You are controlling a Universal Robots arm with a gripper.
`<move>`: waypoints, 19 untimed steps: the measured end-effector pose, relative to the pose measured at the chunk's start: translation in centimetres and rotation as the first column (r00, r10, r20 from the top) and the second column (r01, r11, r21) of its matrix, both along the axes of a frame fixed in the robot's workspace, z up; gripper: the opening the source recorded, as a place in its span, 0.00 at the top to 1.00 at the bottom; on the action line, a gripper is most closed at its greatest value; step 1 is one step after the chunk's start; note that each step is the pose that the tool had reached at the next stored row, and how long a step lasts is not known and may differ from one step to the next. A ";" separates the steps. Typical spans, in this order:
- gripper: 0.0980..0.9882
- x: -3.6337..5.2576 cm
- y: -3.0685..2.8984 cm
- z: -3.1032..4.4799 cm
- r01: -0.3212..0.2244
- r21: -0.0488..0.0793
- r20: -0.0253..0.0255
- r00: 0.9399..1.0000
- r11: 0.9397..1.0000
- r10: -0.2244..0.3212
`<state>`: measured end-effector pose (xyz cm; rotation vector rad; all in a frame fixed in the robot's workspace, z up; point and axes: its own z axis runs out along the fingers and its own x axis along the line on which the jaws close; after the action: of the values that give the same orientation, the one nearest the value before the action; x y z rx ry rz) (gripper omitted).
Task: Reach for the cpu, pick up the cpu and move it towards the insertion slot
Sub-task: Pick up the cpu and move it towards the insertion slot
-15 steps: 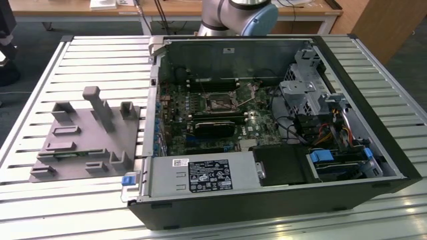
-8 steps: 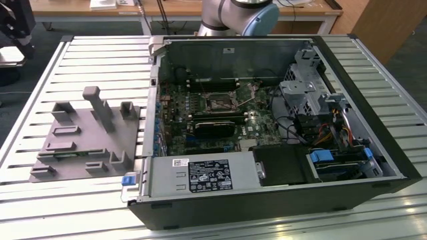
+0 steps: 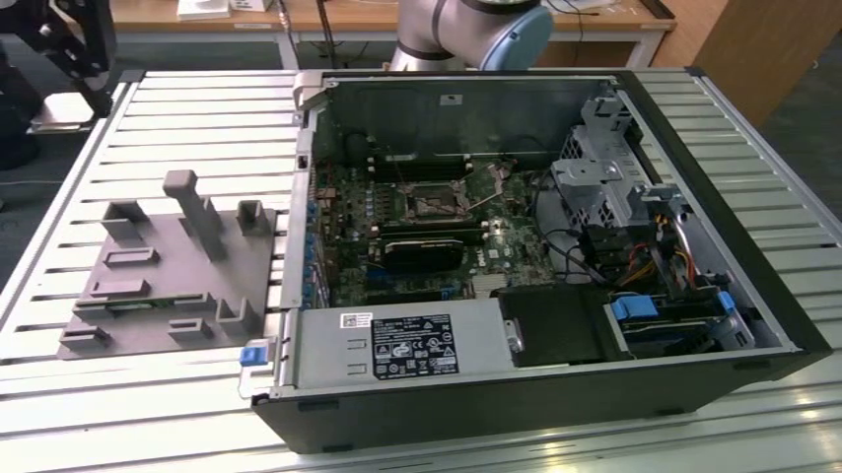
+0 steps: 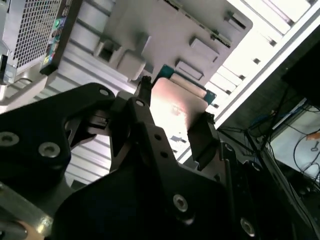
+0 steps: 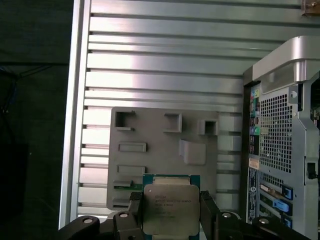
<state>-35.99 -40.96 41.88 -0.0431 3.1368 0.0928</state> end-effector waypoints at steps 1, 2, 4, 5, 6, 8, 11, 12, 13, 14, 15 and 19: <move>0.50 0.34 0.00 -0.04 0.000 0.000 0.000 1.000 1.000 0.000; 0.50 0.69 0.00 -0.07 0.000 0.000 0.000 1.000 1.000 0.000; 0.50 1.45 0.00 -0.12 0.000 0.000 0.000 1.000 1.000 0.000; 0.50 1.85 0.00 -0.14 0.000 0.000 0.000 1.000 1.000 0.000; 0.50 2.26 0.00 -0.16 0.000 0.000 0.000 1.000 1.000 0.000; 0.50 3.16 0.00 -0.17 0.000 0.000 0.000 1.000 1.000 0.000; 0.50 4.43 0.07 -0.23 0.000 0.000 0.000 1.000 1.000 0.000; 0.50 4.82 0.12 -0.23 0.000 0.000 0.000 1.000 1.000 0.000; 0.50 5.20 0.17 -0.27 0.000 0.000 0.000 1.000 1.000 0.000; 0.50 5.57 0.24 -0.31 0.000 0.000 0.000 1.000 1.000 0.000; 0.50 5.93 0.33 -0.34 0.000 0.000 0.000 1.000 1.000 0.000; 0.50 7.17 1.01 -0.50 0.000 0.000 0.000 1.000 1.000 0.000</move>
<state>-28.82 -39.96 41.38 -0.0429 3.1369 0.0927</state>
